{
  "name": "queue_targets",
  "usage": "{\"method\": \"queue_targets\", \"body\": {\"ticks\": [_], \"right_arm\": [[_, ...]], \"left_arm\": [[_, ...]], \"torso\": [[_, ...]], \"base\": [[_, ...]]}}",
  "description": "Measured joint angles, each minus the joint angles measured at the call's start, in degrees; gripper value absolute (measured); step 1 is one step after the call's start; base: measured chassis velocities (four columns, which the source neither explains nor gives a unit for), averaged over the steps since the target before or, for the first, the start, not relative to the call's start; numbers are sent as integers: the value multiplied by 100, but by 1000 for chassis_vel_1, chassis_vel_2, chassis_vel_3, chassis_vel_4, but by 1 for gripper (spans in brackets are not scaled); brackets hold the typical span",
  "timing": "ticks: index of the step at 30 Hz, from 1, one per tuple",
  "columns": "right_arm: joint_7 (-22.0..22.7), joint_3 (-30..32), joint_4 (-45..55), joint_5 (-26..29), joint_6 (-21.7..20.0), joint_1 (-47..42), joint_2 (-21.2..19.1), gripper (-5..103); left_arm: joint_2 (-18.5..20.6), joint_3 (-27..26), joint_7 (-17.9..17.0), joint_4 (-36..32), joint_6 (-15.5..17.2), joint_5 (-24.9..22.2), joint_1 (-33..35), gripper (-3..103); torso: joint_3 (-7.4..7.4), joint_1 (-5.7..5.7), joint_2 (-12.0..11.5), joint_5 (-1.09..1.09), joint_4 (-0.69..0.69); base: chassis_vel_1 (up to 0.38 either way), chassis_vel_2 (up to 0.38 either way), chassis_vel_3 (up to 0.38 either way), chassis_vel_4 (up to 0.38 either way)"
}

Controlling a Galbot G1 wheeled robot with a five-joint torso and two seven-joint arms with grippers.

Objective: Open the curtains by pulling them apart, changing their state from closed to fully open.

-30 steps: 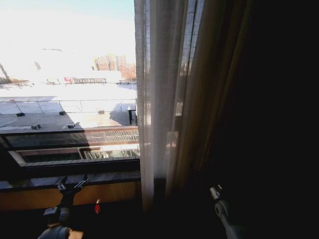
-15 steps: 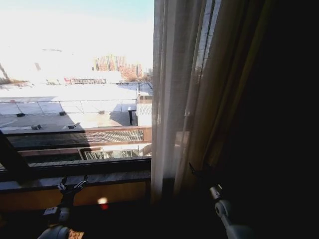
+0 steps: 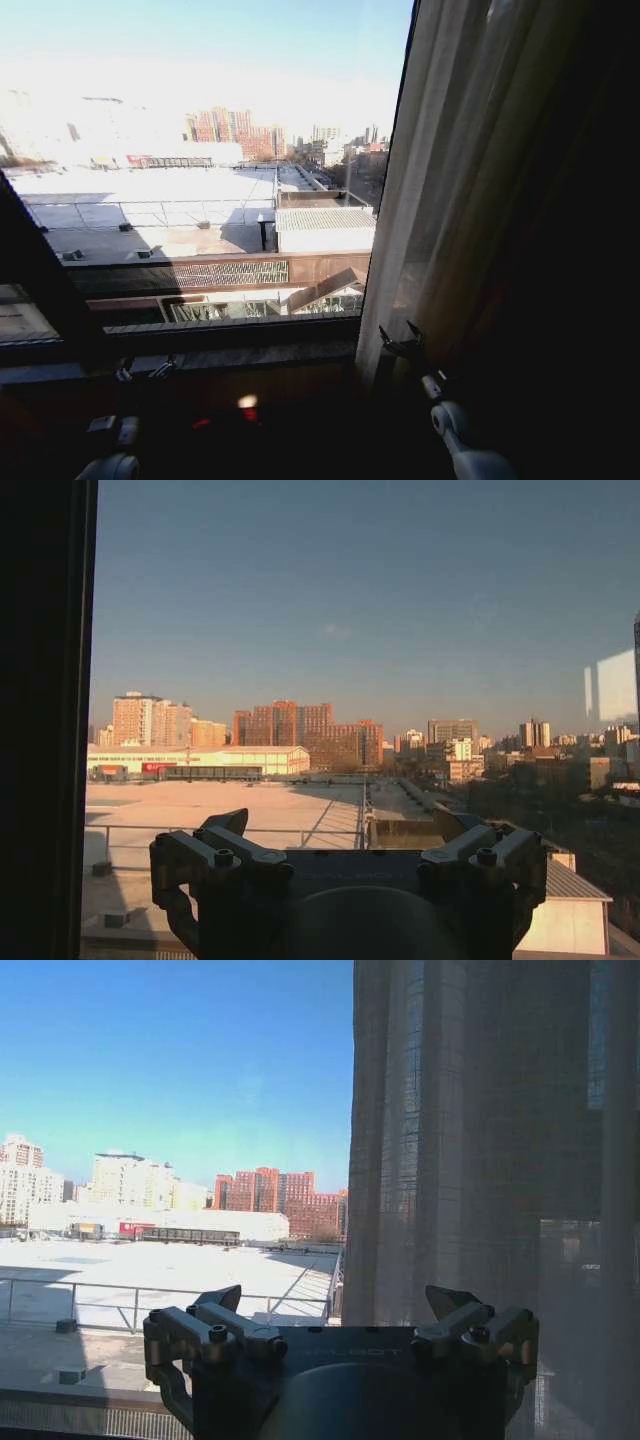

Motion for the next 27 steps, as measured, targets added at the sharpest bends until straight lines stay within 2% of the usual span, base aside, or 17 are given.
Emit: {"method": "queue_targets", "body": {"ticks": [3, 10, 12, 19, 23, 27], "right_arm": [[-4, 0, -2, -31, 4, -1, 8, 100], [-288, 16, -52, 4, 93, -36, 43, 100], [-295, 17, -42, 31, 81, -49, 54, 100], [-232, 16, -4, 38, 38, -41, 73, 100], [-35, 15, -30, -57, 128, 1, 97, 100], [52, 19, -49, -161, 131, 6, 105, 100]], "left_arm": [[0, -1, -2, 0, 0, 0, 0, 100], [-2, 4, -1, -1, 0, 0, 0, 100], [-2, 6, 4, 0, 0, 0, 0, 100], [-1, 4, 3, 0, 0, 0, 0, 100], [-1, 2, 1, 0, 0, 0, 1, 100], [-1, 4, 2, 0, 0, 0, 0, 100]], "torso": [[0, 0, 0, -6, 0], [1, -1, 0, 6, -3], [1, -1, -1, 3, -4], [0, -1, 0, -3, -1], [-1, -3, 1, -4, -1], [2, 2, -1, 2, -3]], "base": [[176, 127, -147, -147], [21, -8, -2, -9], [-93, -61, 61, 37], [-97, 11, 104, -7], [-175, 20, 180, -12], [-194, -24, 190, 5]]}}
